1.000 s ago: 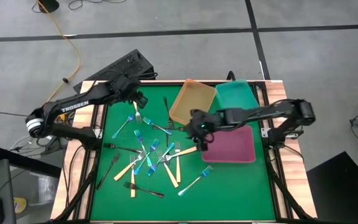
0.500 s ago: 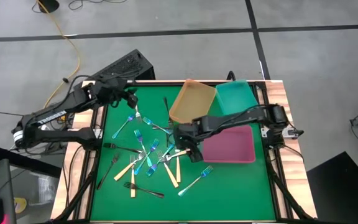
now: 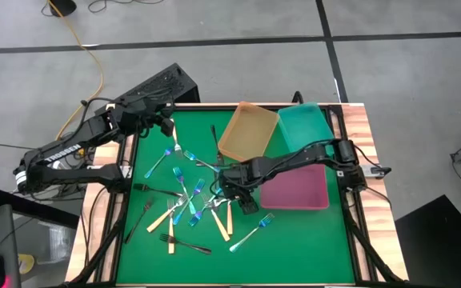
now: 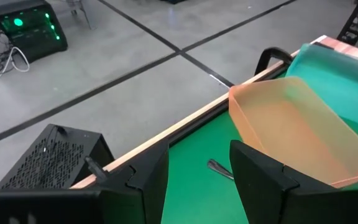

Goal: Sort silverware by color (type)
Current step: Put the orange fork into the orange bin

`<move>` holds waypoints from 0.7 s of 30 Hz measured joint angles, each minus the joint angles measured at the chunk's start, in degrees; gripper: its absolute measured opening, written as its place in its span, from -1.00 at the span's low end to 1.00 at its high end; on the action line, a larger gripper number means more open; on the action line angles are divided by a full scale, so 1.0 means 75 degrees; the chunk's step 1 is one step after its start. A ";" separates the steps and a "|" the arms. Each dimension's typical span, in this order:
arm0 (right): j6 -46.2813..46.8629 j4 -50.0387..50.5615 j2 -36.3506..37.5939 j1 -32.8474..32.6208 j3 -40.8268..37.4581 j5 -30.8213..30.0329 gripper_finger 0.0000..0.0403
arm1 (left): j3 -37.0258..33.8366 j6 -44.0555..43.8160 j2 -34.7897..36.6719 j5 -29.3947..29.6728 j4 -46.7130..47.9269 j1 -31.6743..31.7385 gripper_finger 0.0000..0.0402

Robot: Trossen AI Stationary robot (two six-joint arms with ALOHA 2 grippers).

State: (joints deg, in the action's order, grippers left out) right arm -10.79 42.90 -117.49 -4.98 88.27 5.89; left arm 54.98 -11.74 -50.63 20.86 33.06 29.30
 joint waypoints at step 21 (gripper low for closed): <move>0.0029 -0.1154 0.0000 0.0287 -0.0816 -0.0247 0.34 | 0.0000 0.0003 0.0000 0.0017 -0.0062 0.0001 -0.22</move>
State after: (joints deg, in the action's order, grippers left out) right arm -10.57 34.25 -117.49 -2.83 82.15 4.04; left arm 54.98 -11.71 -50.63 20.99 32.60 29.30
